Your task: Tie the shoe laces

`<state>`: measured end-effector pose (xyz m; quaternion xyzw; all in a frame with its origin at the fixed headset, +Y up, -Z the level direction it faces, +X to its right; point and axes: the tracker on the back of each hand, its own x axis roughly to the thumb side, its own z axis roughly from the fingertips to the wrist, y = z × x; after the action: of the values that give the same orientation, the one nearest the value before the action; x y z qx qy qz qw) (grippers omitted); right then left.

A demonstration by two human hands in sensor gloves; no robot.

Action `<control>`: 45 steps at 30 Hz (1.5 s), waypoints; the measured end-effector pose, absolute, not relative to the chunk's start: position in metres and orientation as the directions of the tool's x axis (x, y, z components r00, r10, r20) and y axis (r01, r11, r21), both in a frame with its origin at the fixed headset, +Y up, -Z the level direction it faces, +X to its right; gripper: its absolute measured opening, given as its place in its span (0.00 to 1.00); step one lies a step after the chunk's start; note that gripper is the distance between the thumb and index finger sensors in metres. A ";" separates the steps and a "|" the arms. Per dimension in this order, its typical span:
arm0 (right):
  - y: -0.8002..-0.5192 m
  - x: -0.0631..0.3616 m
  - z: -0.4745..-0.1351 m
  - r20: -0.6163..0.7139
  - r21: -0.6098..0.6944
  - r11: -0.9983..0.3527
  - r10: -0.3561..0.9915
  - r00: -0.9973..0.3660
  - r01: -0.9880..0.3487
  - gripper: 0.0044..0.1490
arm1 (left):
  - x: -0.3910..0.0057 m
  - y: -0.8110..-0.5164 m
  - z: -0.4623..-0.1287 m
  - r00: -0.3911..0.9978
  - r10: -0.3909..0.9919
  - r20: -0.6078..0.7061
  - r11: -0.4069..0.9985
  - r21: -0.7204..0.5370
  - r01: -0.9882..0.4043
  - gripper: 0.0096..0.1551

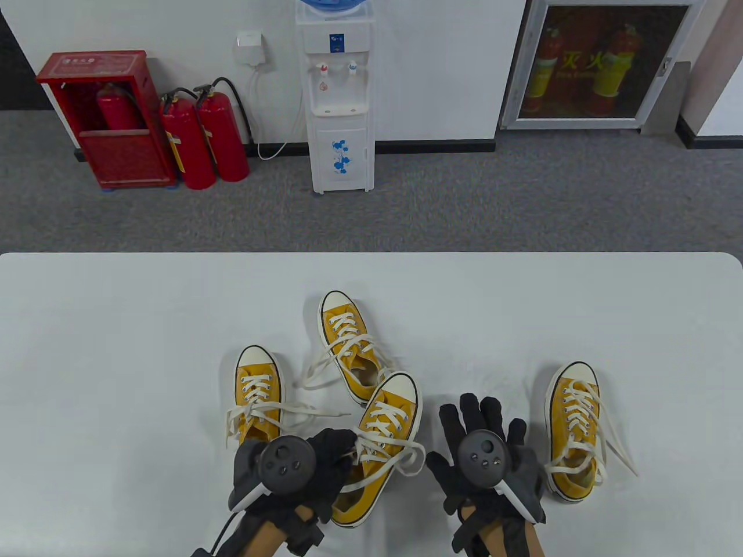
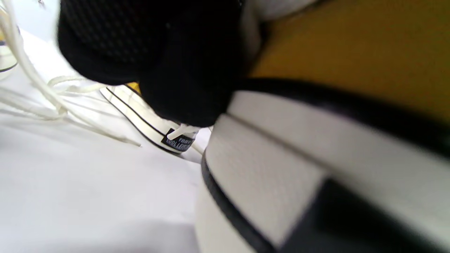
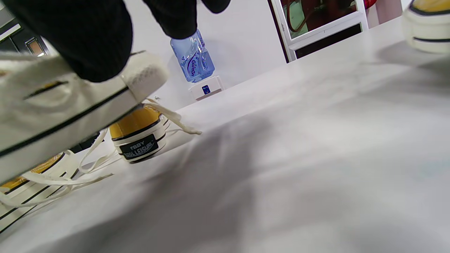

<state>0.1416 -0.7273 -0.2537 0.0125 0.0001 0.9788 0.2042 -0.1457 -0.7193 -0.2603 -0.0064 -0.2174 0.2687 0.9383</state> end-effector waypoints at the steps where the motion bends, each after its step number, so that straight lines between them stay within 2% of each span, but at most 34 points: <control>1: -0.727 0.142 -0.254 0.025 0.006 -0.917 0.399 -0.916 -0.399 0.53 | -0.145 -0.722 -0.261 0.766 0.501 0.402 0.860 -0.134 -0.493 0.23; 14: -0.728 0.142 -0.254 0.024 0.009 -0.915 0.403 -0.915 -0.403 0.53 | -0.137 -0.741 -0.264 0.821 0.420 0.387 0.907 -0.157 -0.390 0.23; 22: -0.728 0.142 -0.255 0.029 0.011 -0.916 0.402 -0.915 -0.402 0.53 | -0.136 -0.748 -0.264 0.833 0.416 0.365 0.905 -0.255 -0.340 0.25; 28: -0.729 0.141 -0.255 0.030 0.015 -0.916 0.400 -0.916 -0.400 0.53 | -0.146 -0.739 -0.267 0.787 0.512 0.343 0.853 -0.310 -0.420 0.29; 32: -0.729 0.141 -0.255 0.027 0.017 -0.916 0.401 -0.916 -0.400 0.53 | -0.162 -0.728 -0.270 0.725 0.617 0.306 0.785 -0.293 -0.545 0.30; 34: -0.729 0.141 -0.255 0.027 0.018 -0.916 0.401 -0.916 -0.401 0.53 | -0.167 -0.725 -0.271 0.722 0.624 0.300 0.781 -0.278 -0.560 0.30; 40: -0.730 0.140 -0.255 0.029 0.020 -0.918 0.396 -0.918 -0.396 0.53 | -0.174 -0.721 -0.271 0.761 0.576 0.298 0.812 -0.310 -0.494 0.32; 45: -0.730 0.140 -0.255 0.030 0.021 -0.919 0.395 -0.918 -0.395 0.53 | -0.164 -0.719 -0.266 0.769 0.541 0.339 0.826 -0.388 -0.410 0.32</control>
<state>0.1403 -0.7298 -0.2546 0.0171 0.0073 0.9793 0.2017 -0.1640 -0.7187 -0.2665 -0.1474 -0.2232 0.2559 0.9290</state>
